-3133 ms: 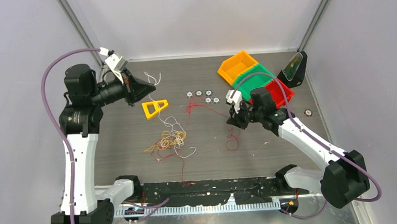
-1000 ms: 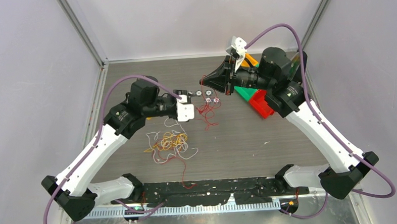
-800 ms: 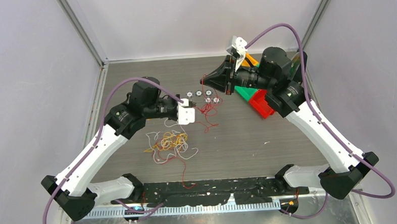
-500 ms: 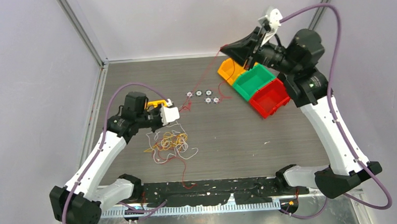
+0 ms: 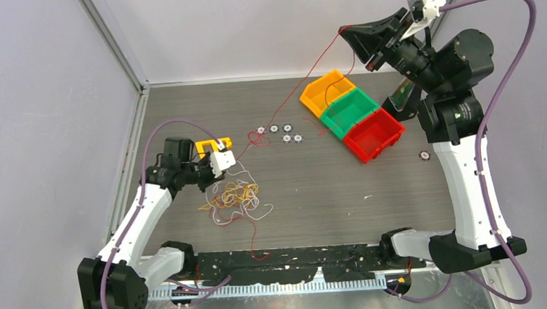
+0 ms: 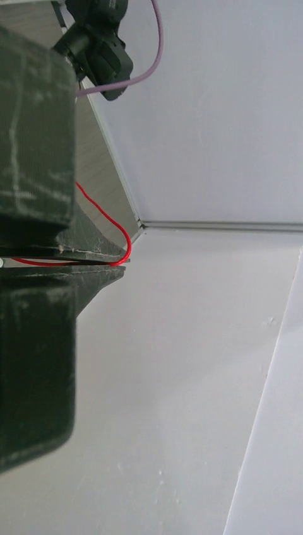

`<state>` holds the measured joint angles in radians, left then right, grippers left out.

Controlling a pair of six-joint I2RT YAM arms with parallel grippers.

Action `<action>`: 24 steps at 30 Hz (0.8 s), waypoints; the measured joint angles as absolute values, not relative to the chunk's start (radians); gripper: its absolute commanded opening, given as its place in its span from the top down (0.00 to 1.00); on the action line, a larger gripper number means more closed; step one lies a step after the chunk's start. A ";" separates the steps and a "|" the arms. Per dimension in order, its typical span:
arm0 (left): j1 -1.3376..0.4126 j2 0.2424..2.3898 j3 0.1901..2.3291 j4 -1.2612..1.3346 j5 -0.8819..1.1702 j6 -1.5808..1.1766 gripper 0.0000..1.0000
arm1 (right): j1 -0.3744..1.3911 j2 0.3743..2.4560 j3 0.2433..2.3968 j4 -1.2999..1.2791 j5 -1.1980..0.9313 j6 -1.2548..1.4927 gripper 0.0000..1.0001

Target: Untangle the cables

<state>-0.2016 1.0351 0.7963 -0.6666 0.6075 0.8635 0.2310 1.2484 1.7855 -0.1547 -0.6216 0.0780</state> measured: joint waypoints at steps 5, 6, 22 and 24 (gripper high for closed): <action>-0.200 1.035 0.804 -0.667 0.640 0.820 1.00 | 0.190 1.256 1.792 -0.141 -0.614 0.078 0.95; -0.200 1.036 0.811 -0.668 0.644 0.810 1.00 | 0.184 1.258 1.792 -0.139 -0.612 0.078 0.95; -0.292 1.139 1.148 -0.603 0.676 0.420 0.00 | 0.105 1.382 1.779 -0.073 -0.481 0.028 0.95; -0.292 1.144 1.148 -0.603 0.672 0.406 0.00 | 0.088 1.384 1.753 -0.058 -0.463 0.004 0.95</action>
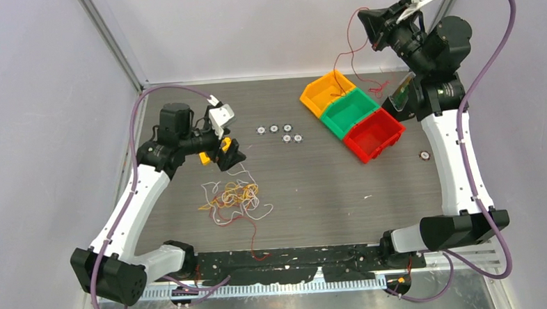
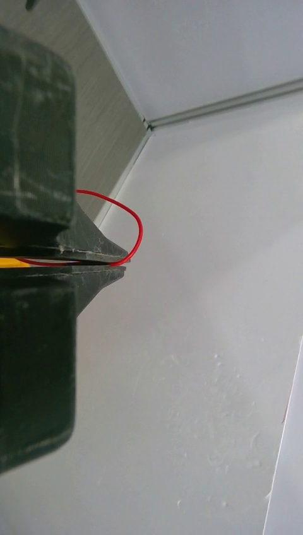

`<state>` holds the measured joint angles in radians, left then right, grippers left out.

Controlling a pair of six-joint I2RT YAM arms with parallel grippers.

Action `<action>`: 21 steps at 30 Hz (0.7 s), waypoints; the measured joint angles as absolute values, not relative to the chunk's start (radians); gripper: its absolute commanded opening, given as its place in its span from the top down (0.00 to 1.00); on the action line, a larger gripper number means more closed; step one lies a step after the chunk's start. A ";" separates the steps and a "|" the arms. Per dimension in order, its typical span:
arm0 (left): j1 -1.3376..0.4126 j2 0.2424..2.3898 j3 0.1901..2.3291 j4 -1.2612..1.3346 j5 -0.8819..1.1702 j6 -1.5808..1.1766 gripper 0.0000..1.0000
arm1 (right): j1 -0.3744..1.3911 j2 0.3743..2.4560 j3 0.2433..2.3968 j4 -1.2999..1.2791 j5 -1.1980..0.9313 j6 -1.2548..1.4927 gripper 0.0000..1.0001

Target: Untangle the cables

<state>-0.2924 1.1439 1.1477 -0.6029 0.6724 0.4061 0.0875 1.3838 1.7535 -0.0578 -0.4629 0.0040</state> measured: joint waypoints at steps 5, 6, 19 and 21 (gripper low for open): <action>-0.292 1.152 1.148 -0.603 0.654 0.375 0.00 | 0.031 1.401 1.684 -0.012 -0.451 -0.040 0.95; -0.292 1.154 1.148 -0.603 0.651 0.371 0.00 | 0.019 1.408 1.674 -0.007 -0.453 -0.044 0.95; -0.292 1.176 1.148 -0.604 0.630 0.343 0.00 | -0.112 1.423 1.556 -0.014 -0.550 -0.051 0.95; -0.292 1.176 1.148 -0.604 0.629 0.343 0.00 | -0.127 1.407 1.517 -0.026 -0.561 -0.055 0.95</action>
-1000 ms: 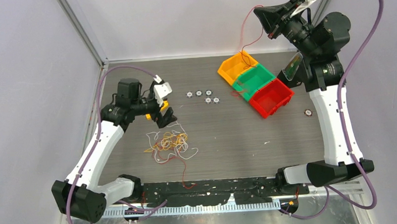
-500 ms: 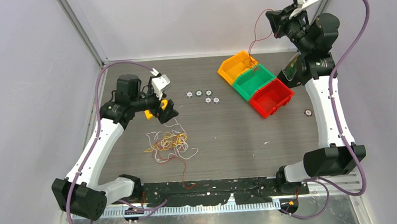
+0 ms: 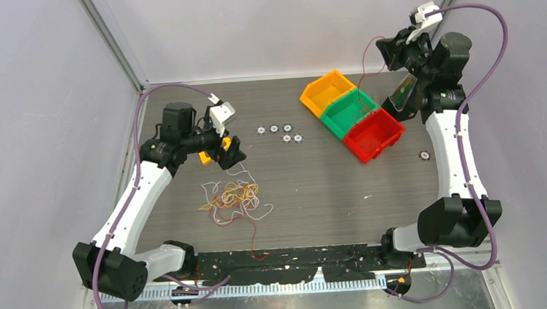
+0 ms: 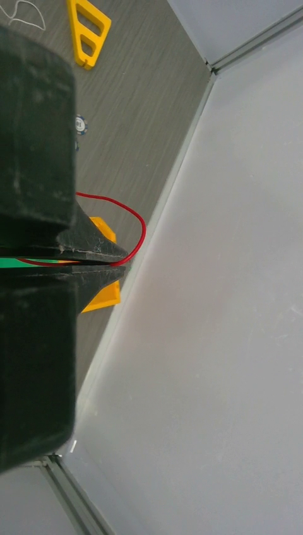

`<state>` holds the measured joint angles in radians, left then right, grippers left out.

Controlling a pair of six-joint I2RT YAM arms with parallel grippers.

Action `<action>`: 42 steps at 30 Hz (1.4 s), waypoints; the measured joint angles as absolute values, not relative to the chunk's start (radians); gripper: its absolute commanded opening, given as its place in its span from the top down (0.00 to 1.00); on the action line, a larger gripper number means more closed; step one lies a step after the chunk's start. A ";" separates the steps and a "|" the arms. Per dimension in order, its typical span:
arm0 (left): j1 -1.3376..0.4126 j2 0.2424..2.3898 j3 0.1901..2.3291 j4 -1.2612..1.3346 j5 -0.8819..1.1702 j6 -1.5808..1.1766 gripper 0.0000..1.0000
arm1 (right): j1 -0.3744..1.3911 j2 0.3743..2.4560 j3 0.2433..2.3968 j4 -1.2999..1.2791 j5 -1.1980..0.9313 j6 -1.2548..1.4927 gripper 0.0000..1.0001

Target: Untangle the cables

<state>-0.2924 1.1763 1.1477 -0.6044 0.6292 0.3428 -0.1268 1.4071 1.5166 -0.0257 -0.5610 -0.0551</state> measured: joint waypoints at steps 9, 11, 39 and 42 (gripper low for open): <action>-0.292 1.185 1.148 -0.607 0.630 0.342 0.00 | -0.215 1.335 1.381 -0.054 -0.580 -0.122 0.95; -0.292 1.190 1.148 -0.608 0.630 0.342 0.01 | -0.236 1.332 1.350 -0.054 -0.582 -0.148 0.95; -0.292 1.228 1.150 -0.713 0.509 0.359 0.00 | -0.219 1.690 1.189 -0.258 -0.410 -0.583 0.95; -0.292 1.228 1.148 -0.733 0.492 0.370 0.00 | -0.201 1.711 1.186 -0.288 -0.382 -0.624 0.94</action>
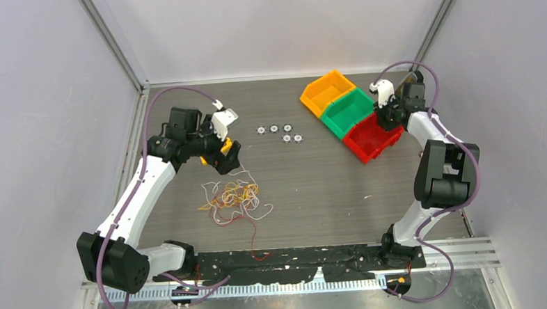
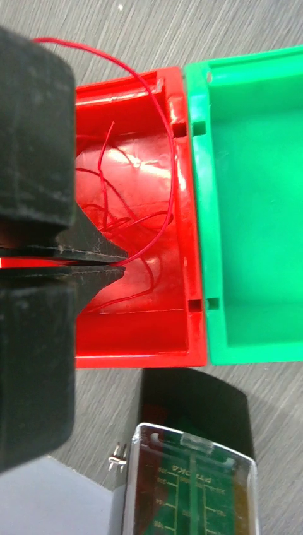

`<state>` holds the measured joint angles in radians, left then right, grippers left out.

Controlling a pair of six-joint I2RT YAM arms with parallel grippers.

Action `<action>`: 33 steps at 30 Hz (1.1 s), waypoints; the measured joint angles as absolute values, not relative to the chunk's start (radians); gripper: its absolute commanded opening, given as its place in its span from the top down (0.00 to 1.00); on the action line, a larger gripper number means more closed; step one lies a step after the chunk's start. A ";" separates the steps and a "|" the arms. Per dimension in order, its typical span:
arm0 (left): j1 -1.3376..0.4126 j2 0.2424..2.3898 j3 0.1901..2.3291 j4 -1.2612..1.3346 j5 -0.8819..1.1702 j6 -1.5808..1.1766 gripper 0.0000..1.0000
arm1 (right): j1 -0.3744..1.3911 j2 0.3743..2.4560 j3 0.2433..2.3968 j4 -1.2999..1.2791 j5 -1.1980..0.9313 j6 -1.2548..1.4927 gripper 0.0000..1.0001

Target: Untangle the cables

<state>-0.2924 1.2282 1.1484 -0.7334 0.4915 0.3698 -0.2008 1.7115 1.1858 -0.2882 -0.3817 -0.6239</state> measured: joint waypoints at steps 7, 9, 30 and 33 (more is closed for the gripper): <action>-0.292 1.229 1.148 -0.757 0.466 0.374 0.01 | -0.200 1.713 1.185 -0.346 -0.314 -0.680 0.64; -0.292 1.233 1.148 -0.764 0.456 0.375 0.00 | -0.201 1.713 1.188 -0.362 -0.297 -0.685 0.70; -0.245 1.340 1.148 -0.876 0.431 0.424 0.09 | -0.191 1.569 1.419 -0.664 -0.395 -0.649 0.14; -0.238 1.424 1.139 -0.905 0.455 0.435 0.13 | -0.110 1.497 1.437 -0.693 -0.477 -0.580 0.11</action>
